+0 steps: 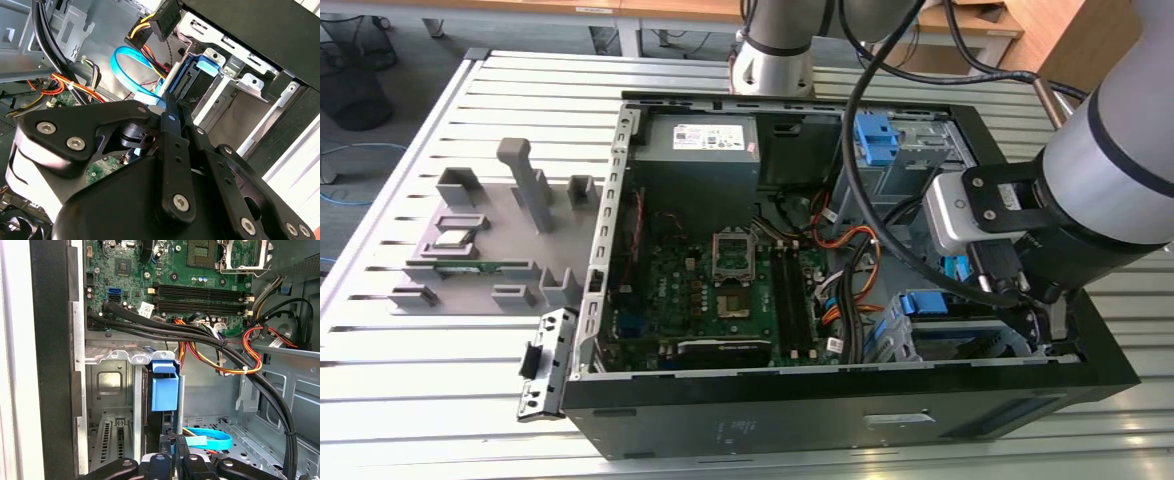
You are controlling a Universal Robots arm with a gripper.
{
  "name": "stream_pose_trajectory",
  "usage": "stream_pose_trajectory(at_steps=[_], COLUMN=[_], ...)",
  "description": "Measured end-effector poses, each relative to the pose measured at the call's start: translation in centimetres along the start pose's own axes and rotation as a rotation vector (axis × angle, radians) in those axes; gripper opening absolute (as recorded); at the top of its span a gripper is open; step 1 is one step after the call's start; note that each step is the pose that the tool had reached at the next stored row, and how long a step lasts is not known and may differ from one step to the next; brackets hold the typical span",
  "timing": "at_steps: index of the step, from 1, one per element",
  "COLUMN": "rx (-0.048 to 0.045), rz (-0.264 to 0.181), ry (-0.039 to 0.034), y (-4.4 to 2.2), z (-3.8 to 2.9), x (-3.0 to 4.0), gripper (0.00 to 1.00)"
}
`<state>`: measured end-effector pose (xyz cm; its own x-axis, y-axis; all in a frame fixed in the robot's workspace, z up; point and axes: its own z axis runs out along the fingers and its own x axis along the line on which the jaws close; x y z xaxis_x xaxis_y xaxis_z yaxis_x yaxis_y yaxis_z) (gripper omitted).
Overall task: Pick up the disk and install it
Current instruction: 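Insert the first disk wire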
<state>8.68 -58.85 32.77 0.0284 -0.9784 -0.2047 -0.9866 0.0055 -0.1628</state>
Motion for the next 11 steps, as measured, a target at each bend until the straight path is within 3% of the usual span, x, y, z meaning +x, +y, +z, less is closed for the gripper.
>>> stream_pose_trajectory(at_steps=[5,6,11], rx=[0.0,0.0,-0.0001], rz=[0.0,0.0,0.0], ry=[-0.0002,-0.0002,0.0001], y=[0.0,0.0,-0.04], z=[0.01,0.01,-0.2], x=[0.0,0.0,-0.04], gripper=[0.23,0.29,0.29])
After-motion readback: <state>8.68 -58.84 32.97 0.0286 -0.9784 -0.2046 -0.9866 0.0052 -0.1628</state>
